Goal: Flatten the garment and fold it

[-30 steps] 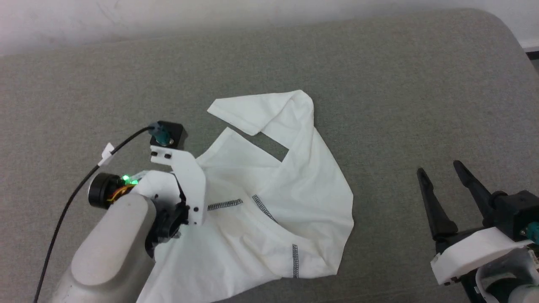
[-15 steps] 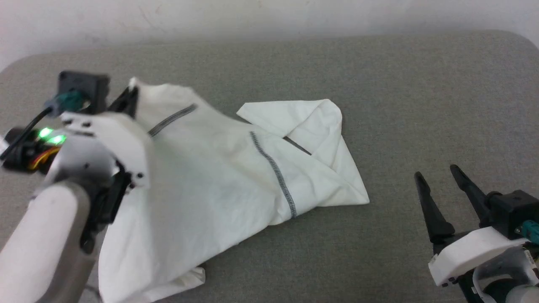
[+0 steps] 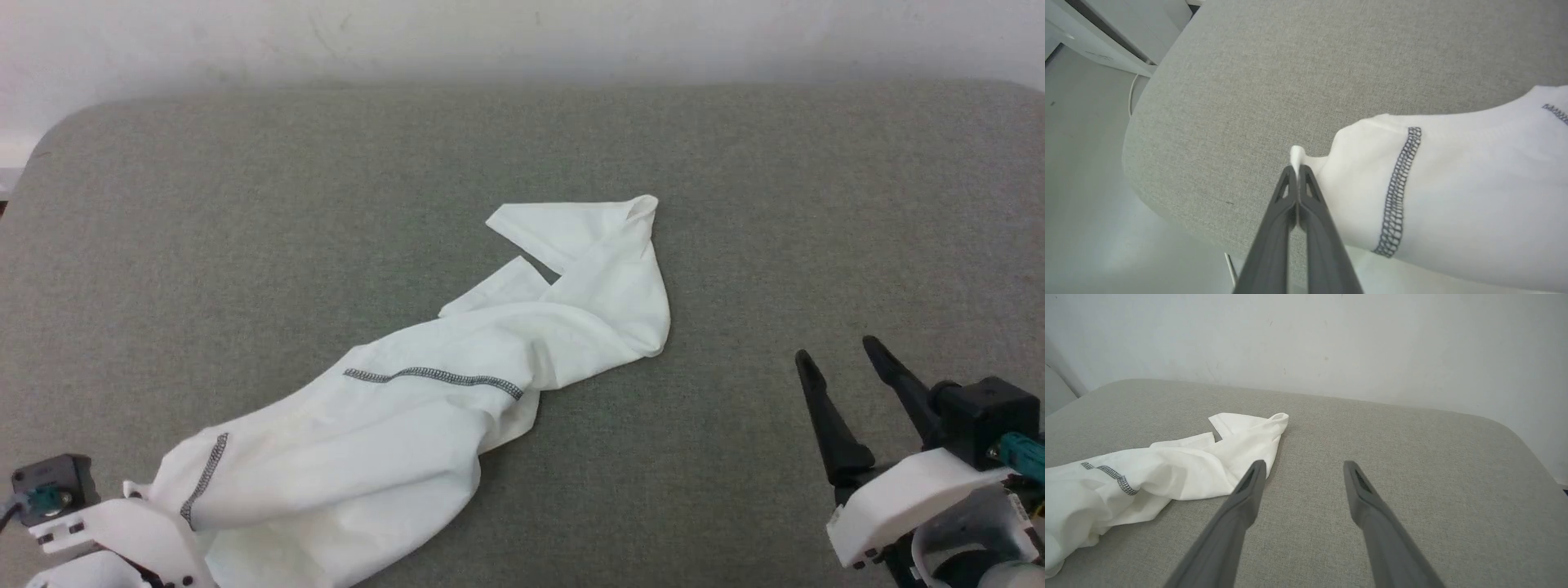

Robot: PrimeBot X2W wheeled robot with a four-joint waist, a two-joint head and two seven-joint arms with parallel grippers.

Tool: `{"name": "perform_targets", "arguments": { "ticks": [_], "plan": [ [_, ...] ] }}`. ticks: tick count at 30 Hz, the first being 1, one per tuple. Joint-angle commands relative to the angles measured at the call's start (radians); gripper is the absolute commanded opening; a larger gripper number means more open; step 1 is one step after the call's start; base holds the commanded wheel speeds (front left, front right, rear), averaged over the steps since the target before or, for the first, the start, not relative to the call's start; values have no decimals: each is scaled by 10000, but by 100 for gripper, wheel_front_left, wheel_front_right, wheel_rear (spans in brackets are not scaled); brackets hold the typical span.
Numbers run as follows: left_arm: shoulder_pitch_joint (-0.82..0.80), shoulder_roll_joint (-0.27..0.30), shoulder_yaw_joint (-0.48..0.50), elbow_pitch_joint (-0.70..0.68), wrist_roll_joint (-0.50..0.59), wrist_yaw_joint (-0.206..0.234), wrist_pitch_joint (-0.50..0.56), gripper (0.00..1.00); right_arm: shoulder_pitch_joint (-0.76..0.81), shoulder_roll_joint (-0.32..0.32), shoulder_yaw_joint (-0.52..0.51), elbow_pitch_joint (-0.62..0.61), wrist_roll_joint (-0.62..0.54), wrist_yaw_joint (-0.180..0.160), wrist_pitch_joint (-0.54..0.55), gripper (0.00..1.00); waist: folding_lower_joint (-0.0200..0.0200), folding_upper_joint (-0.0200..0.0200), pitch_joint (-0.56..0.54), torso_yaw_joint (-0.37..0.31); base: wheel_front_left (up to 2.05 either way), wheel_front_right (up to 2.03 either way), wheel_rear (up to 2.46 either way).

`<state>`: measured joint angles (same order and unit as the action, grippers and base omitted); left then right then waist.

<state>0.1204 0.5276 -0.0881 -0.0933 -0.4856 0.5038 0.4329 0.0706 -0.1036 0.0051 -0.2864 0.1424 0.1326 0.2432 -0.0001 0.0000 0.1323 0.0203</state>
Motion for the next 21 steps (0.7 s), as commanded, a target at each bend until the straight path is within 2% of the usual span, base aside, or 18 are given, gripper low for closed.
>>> {"name": "perform_targets", "arguments": {
  "ticks": [1,2,10,15,21],
  "plan": [
    [1,-148,-20,187,-71,-33,-194,87,-55,-57,52,50,87,-19,50,100,1,0,-78,-33,0,0,0],
    [-62,-211,-26,249,-24,-73,-467,100,-68,-83,89,82,113,-19,71,100,1,0,-125,-59,0,0,0],
    [-398,-351,-49,-89,646,-422,-2888,100,-9,-388,226,551,311,-19,215,100,1,0,-560,-70,0,0,0],
    [-401,-383,-164,-640,920,-458,-3545,100,-539,-913,803,1529,628,-19,756,100,1,0,-548,26,0,0,0],
    [-758,-572,-485,-1131,1118,-451,-3759,100,-2551,-1643,2133,3668,1456,-19,1718,100,1,0,-85,458,0,0,0]
  ]
}}
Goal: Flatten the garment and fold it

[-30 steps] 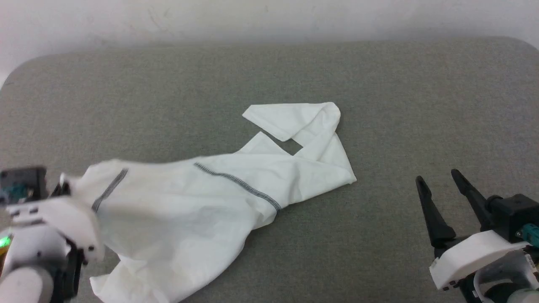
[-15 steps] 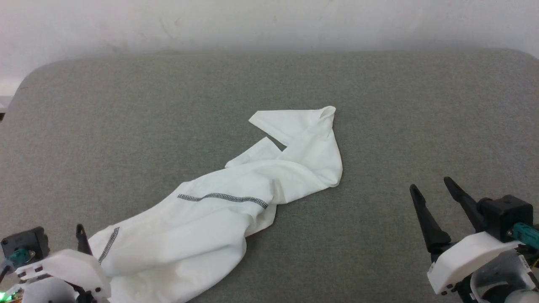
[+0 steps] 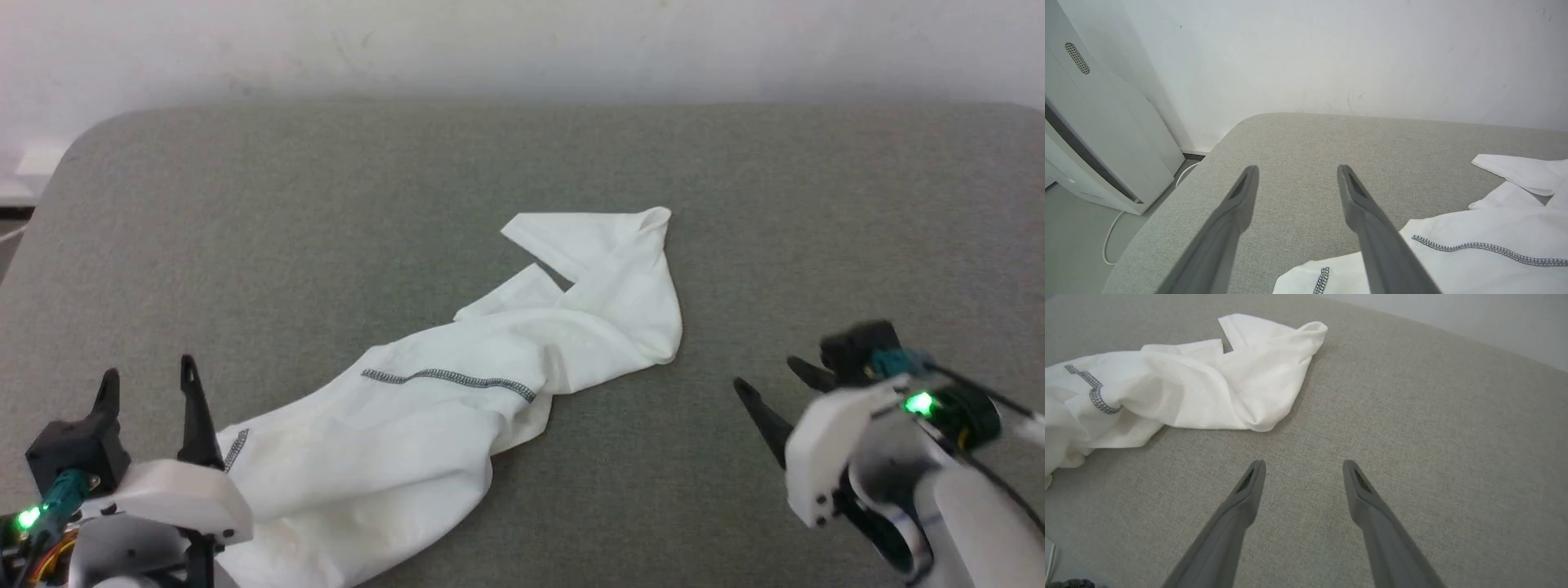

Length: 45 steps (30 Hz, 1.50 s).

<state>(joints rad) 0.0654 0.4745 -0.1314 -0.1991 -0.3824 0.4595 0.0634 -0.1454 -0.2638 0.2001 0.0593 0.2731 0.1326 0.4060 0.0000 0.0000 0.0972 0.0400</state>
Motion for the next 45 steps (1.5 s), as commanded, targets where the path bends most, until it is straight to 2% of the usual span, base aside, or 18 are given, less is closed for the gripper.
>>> {"name": "perform_targets", "arguments": {
  "ticks": [1,8,15,16,17,18,22,28,31,34,40,45],
  "plan": [
    [-318,-86,-143,-127,121,-25,-74,100,-823,-115,441,586,353,-19,234,100,0,0,381,382,0,0,0],
    [-1087,-496,-711,-129,234,-196,-273,100,-3517,-522,2542,2908,1714,-19,1249,100,0,0,958,1192,0,0,0],
    [-1515,-826,-1002,177,238,-282,-550,100,-4987,-955,4399,4663,2898,-19,2391,100,0,0,1255,1691,0,0,0],
    [-1532,-848,-1018,223,236,-286,-584,100,-5076,-1010,4638,4870,3066,-19,2580,71,0,0,1267,1719,0,0,0],
    [-1540,-863,-1028,268,234,-285,-612,100,-5133,-1056,4832,5062,3256,-19,2763,31,0,0,1275,1740,0,0,0],
    [-1543,-877,-1036,301,234,-277,-633,100,-5158,-1100,5034,5214,3462,-19,2980,0,0,0,1275,1752,0,0,0],
    [-1500,-873,-1000,371,231,-222,-677,100,-5263,-1272,5420,5331,3976,-19,3160,0,0,0,1243,1688,0,0,0],
    [-1298,-758,-830,444,174,-106,-667,100,-5715,-1741,5506,4587,4767,-19,2351,0,0,0,999,1230,0,0,0],
    [-1173,-703,-796,405,148,-55,-585,100,-5943,-2370,5514,3649,5154,-19,2155,0,0,0,793,936,0,0,0],
    [-1004,-648,-761,308,121,17,-468,100,-6057,-3315,5435,2536,5353,-19,2031,0,0,0,624,620,0,0,0],
    [-735,-568,-729,72,79,163,-208,100,-5532,-5180,4329,1122,5275,-19,1839,0,0,0,423,54,0,0,0],
    [-627,-494,-709,-139,62,241,-41,100,-4110,-6014,2461,1441,4701,-19,1748,0,0,0,482,-190,0,0,0]
  ]
}}
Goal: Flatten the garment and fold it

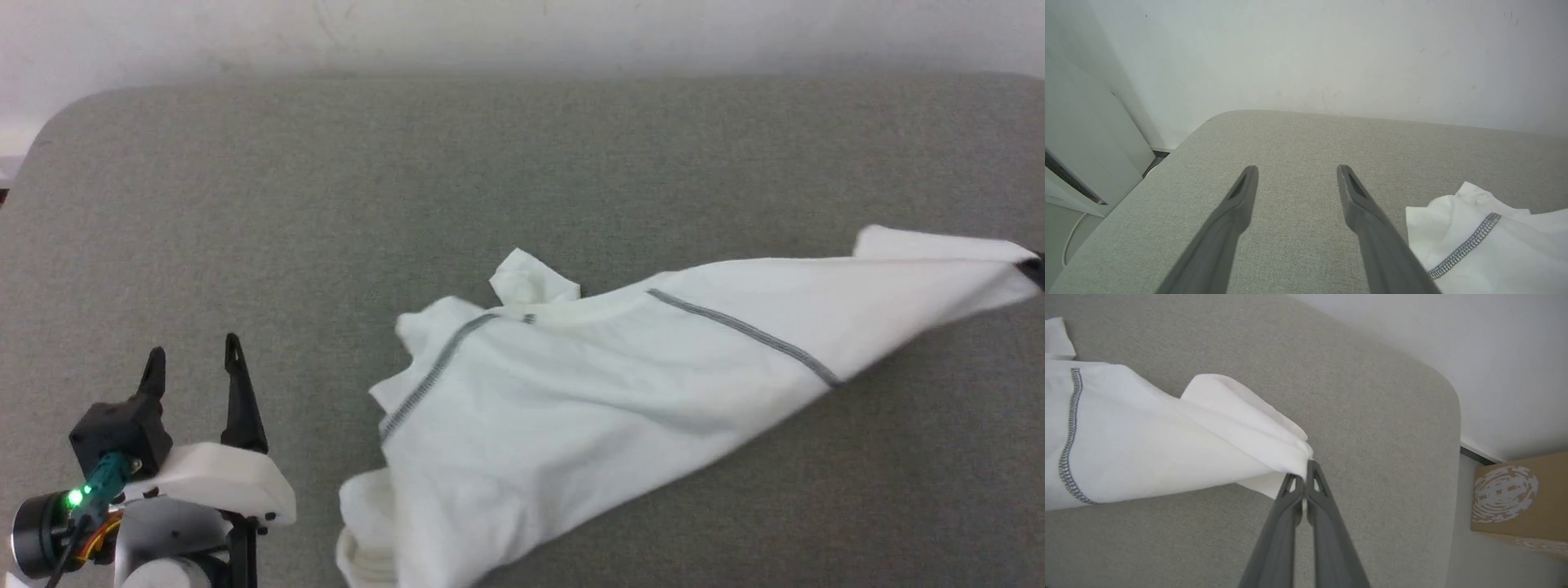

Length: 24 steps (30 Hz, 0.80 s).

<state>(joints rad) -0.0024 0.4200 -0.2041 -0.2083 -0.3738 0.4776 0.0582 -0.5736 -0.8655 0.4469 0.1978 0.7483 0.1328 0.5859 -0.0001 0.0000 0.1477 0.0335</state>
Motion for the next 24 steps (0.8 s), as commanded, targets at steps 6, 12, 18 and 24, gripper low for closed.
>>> {"name": "perform_targets", "arguments": {
  "ticks": [6,12,18,24],
  "plan": [
    [125,93,6,-204,-16,146,134,100,2676,595,-2959,1946,-1805,-21,-545,0,1,0,210,-156,0,0,0],
    [194,184,69,-166,-61,170,200,100,4033,2724,-5408,2812,-4136,-21,-1438,0,1,0,366,-186,0,0,0],
    [205,285,-1,-35,-85,115,363,100,4541,4309,-6734,1912,-5842,-21,-2965,100,1,0,157,-166,0,0,0],
    [341,419,-42,102,-111,105,578,100,5391,5287,-7402,178,-6730,-21,-4917,100,1,0,-320,-192,0,0,0]
  ]
}}
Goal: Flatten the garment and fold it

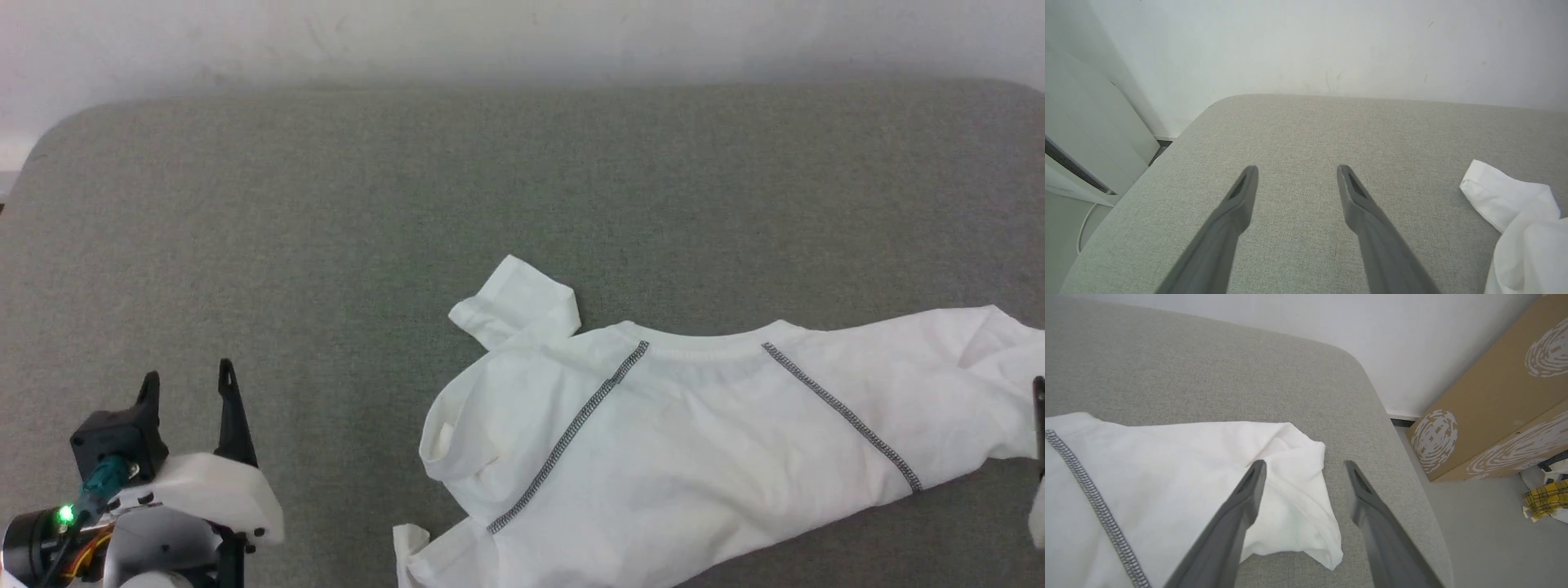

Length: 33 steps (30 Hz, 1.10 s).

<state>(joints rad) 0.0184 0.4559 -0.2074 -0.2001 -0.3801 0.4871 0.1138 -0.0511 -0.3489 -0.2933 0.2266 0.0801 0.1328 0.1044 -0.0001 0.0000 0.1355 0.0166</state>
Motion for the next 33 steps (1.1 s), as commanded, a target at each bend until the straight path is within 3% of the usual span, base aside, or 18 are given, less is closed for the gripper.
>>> {"name": "perform_targets", "arguments": {
  "ticks": [1,6,15,25,33],
  "plan": [
    [188,83,-11,11,-47,31,71,100,322,243,56,-403,-89,-21,-306,100,1,0,-268,-50,0,0,0],
    [344,172,-152,21,-123,-32,410,100,870,640,795,-1777,18,-21,-750,100,1,0,-527,-164,0,0,0],
    [-63,100,-787,-80,-229,-319,1278,100,1520,1260,1946,-4094,403,-21,-42,100,1,0,-712,-318,0,0,0],
    [-3760,-815,-2802,1569,-440,-2170,3642,100,1265,1415,2682,-5536,533,-21,596,100,1,0,105,-604,0,0,0],
    [-6187,-1796,-3582,4009,-561,-3059,4824,100,908,1456,3020,-5817,546,-21,637,100,1,0,706,-1100,0,0,0]
  ]
}}
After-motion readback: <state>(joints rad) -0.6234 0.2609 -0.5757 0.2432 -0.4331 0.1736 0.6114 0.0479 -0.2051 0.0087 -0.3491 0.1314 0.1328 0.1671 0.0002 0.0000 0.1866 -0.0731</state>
